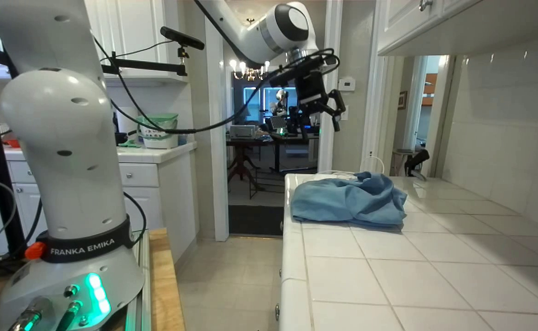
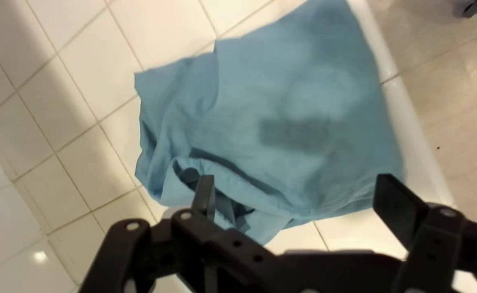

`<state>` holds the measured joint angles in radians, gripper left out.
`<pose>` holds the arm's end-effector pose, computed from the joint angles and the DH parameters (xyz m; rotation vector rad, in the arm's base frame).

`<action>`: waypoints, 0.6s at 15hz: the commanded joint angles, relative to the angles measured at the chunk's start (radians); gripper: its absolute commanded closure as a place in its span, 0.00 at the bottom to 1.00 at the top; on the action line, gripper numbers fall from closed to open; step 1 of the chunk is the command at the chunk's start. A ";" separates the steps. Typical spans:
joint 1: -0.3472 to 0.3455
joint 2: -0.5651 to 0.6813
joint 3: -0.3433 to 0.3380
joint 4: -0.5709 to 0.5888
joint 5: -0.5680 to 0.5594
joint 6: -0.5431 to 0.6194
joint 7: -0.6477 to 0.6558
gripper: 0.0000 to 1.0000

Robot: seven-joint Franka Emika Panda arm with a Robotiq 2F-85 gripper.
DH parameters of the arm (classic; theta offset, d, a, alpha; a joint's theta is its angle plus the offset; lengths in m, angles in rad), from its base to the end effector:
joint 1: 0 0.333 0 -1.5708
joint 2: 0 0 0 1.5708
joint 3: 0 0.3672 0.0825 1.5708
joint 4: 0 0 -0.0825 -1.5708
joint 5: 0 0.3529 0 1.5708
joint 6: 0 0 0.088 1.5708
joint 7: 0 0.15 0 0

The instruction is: Fold the blue cloth in half from bottom to top.

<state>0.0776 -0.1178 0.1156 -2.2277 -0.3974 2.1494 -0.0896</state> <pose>0.4776 0.0642 0.4558 2.7080 0.6848 0.0771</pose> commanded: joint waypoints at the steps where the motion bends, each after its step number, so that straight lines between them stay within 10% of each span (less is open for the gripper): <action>1: 0.023 -0.161 0.009 -0.043 0.082 -0.205 0.021 0.00; 9: 0.035 -0.207 0.016 -0.024 0.091 -0.303 0.048 0.00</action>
<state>0.1117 -0.3256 0.1321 -2.2536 -0.3066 1.8486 -0.0416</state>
